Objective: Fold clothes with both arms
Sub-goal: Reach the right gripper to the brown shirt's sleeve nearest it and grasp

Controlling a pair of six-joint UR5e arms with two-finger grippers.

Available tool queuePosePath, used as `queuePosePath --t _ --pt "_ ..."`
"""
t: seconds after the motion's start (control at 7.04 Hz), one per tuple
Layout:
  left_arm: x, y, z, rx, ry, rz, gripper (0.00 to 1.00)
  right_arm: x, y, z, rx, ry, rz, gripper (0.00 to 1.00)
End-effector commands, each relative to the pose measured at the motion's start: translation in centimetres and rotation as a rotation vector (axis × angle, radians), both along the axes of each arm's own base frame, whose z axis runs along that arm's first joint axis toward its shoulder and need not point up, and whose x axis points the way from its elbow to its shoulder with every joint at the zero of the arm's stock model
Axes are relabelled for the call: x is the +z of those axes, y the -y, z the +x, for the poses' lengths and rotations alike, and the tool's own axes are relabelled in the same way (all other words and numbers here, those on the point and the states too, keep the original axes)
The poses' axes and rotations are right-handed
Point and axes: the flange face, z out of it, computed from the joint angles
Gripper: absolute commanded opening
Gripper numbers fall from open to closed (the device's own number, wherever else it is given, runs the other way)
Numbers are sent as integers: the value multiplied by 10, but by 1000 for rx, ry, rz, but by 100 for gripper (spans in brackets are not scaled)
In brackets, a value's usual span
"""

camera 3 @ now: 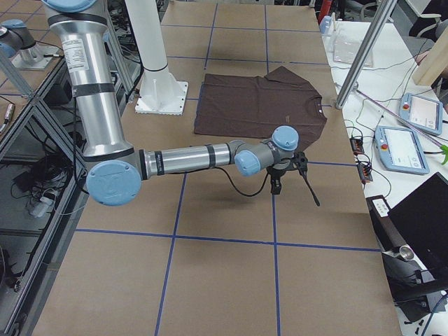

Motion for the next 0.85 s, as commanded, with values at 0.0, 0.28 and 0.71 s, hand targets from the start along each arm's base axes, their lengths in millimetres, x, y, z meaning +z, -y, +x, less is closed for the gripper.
queuePosePath --t 0.0,0.28,0.71 --pt "-4 2 2 5 -8 45 100 -43 33 -92 195 19 -81 100" --pt "-4 1 4 11 -28 42 100 -70 37 -137 264 25 -121 91" --pt "-3 0 4 14 -35 39 100 -77 62 -177 330 -32 -124 79"
